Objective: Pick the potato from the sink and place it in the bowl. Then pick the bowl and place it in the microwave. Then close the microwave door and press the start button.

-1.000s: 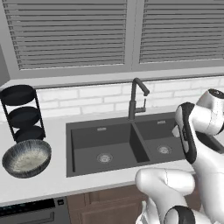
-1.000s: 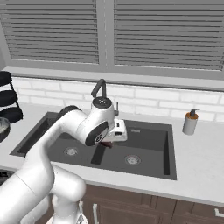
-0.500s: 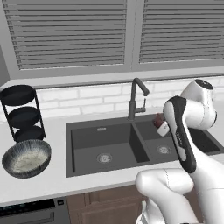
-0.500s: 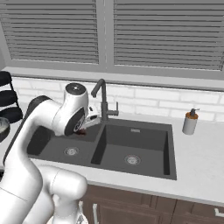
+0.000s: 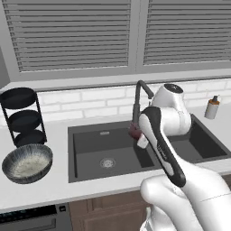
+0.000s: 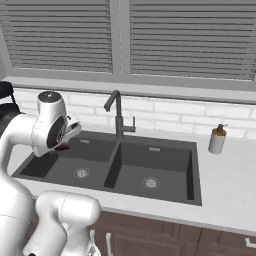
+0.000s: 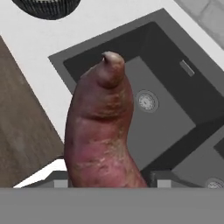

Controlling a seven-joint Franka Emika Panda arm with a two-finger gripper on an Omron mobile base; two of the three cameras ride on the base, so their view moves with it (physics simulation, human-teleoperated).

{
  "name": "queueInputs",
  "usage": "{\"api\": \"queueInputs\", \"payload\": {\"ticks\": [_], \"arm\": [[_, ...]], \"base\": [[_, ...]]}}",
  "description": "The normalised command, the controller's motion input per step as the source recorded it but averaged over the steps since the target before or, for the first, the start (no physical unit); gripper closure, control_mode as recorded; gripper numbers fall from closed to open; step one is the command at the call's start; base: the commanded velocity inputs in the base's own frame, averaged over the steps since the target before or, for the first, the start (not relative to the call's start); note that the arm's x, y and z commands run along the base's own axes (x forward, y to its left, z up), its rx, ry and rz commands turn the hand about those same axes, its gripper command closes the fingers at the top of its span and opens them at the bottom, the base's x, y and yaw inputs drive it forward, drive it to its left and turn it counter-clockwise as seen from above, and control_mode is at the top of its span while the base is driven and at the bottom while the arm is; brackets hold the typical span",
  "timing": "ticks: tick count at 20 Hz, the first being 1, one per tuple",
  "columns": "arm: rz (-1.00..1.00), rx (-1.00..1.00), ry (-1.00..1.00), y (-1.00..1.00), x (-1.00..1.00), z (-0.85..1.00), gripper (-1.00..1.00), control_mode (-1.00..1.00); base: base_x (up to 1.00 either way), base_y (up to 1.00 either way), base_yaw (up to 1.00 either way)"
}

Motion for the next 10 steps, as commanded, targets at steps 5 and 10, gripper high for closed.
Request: {"api": "queueInputs", "payload": {"ticks": [5, 10], "arm": [[0.14, -0.09, 0.05, 1.00, 0.65, 0.04, 1.00, -1.00], [0.26, 0.00, 0.09, 1.00, 1.00, 0.00, 1.00, -1.00]], "base": [[0.00, 0.00, 0.00], [0.00, 0.00, 0.00]]}}
